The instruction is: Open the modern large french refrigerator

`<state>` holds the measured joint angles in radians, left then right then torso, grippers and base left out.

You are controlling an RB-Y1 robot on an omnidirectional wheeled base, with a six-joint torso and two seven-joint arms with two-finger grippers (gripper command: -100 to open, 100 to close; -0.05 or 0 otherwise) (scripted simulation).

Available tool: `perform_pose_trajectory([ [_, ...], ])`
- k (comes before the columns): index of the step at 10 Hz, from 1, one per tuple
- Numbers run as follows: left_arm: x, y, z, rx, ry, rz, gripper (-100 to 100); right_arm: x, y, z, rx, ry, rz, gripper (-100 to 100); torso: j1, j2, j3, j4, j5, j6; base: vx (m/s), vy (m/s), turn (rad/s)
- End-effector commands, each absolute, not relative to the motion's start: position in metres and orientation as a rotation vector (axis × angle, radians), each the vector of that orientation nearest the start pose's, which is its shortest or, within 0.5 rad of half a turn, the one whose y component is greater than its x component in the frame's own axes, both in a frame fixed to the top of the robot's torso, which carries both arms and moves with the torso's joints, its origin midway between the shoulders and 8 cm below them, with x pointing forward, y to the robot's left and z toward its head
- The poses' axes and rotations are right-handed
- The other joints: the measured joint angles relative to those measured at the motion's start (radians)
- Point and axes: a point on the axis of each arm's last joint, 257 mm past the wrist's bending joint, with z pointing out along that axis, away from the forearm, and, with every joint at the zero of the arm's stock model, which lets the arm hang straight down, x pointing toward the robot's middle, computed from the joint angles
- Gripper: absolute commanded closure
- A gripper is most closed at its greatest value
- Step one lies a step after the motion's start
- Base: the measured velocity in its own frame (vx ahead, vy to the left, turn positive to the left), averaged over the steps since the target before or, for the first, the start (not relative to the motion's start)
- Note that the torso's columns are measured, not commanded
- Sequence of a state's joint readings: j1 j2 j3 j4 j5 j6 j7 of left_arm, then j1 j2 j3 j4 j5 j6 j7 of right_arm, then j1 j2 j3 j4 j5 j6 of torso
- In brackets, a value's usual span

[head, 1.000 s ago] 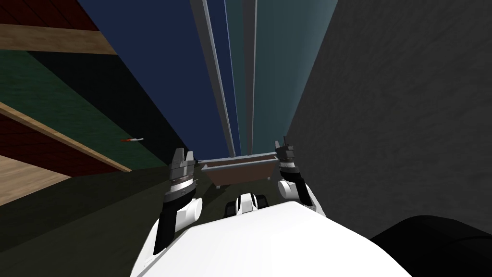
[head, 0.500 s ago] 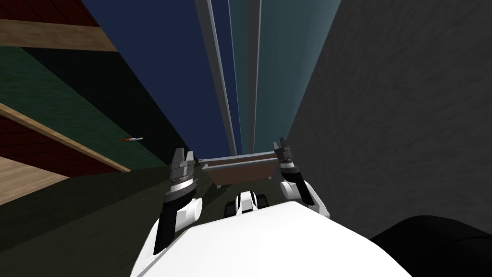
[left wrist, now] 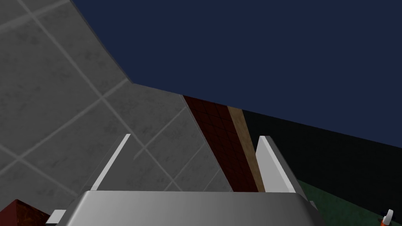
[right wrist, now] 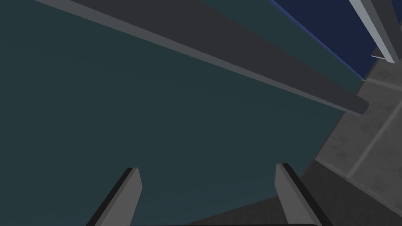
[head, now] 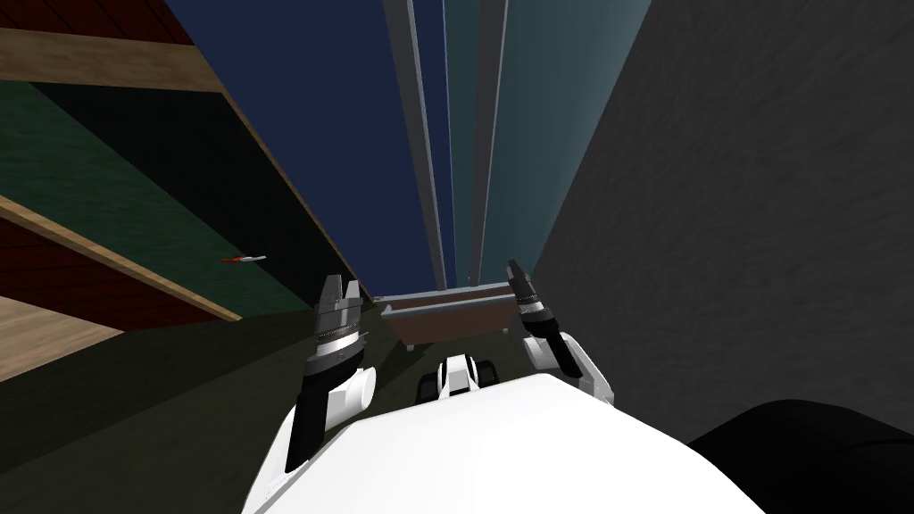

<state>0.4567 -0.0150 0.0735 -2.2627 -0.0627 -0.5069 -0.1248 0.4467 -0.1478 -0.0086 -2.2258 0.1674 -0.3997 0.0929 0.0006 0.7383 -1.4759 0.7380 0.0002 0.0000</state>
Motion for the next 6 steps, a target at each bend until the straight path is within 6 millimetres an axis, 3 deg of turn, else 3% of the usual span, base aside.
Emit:
perform_pose_trajectory([
  [1,0.346,0.293,0.033,-0.554,0.64,-1.093,0,0.385,-0.254,-0.021,0.398,0.981,0.94,-100,0.0,0.001,0.001,0.0,0.0,0.0,0.02,0.117,-0.011],
  [6,0.346,0.293,0.033,-0.553,0.64,-1.093,0,0.396,-0.257,-0.048,0.27,1.086,0.713,-100,-0.003,0.001,0.001,0.0,-0.001,0.0,0.02,0.113,-0.012],
])
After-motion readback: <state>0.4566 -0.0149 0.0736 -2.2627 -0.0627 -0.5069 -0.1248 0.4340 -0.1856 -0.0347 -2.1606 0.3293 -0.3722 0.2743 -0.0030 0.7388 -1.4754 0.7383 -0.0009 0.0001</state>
